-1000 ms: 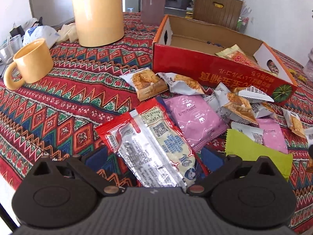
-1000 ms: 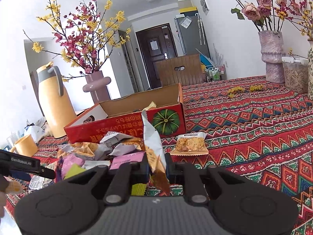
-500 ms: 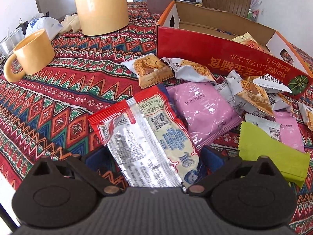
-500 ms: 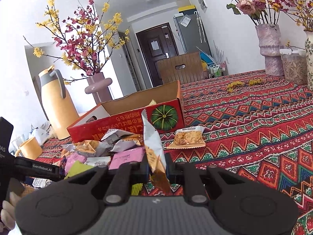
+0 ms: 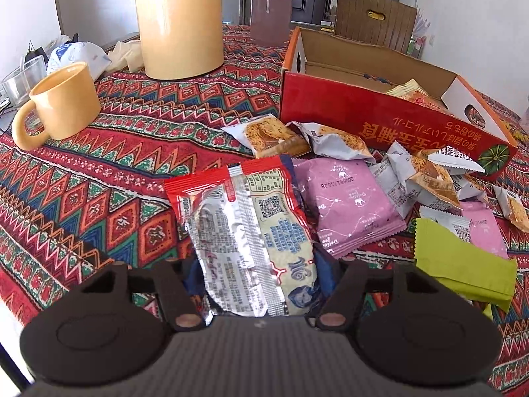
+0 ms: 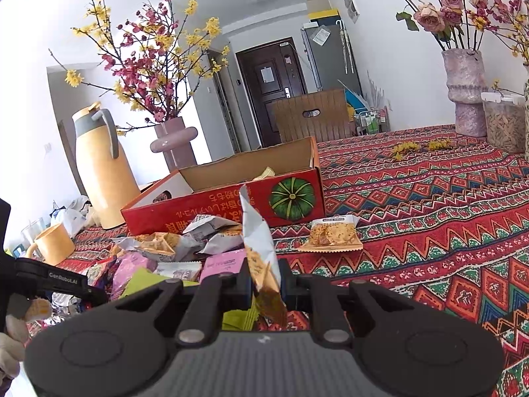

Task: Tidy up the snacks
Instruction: 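Carry the silver-red bag and gold packet toward the box with both grippers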

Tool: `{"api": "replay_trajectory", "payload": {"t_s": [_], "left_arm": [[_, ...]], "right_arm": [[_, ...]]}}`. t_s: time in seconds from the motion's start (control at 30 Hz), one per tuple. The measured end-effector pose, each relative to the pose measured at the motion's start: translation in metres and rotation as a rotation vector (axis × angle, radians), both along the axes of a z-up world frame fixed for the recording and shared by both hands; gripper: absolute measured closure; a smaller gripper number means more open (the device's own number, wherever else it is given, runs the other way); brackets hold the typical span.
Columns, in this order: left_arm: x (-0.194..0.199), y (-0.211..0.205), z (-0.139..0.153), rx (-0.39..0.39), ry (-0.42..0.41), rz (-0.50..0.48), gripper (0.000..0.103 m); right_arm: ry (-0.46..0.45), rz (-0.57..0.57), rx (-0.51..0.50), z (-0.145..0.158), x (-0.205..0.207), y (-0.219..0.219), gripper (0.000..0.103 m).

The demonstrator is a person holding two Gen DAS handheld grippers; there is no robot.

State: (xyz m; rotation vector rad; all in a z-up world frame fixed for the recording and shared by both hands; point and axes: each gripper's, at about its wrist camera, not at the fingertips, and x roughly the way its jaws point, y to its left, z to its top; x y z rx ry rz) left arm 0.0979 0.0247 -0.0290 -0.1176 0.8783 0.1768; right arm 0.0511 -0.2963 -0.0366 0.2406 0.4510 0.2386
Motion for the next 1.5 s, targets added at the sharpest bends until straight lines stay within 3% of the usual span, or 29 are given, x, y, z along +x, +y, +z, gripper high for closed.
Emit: {"api": "replay_trajectory", "payload": {"t_s": [0.63,1.03,1.5], "left_arm": [[-0.008,0.006,0.052,0.024,-0.188,-0.063,0.038],[0.015,-0.005,0.086,0.037,-0.275,-0.107,0.038],[0.061,-0.015,0.104,0.026,-0.312,-0.121,0.038]], "right_arm": [[-0.055,0.007,-0.025,0.029,0.007,0.019,0.089],[-0.095,-0.007,-0.021,0.05,0.037,0.028,0.089],[-0.137,-0.013,-0.013,0.075,0.09,0.045,0.089]]}}
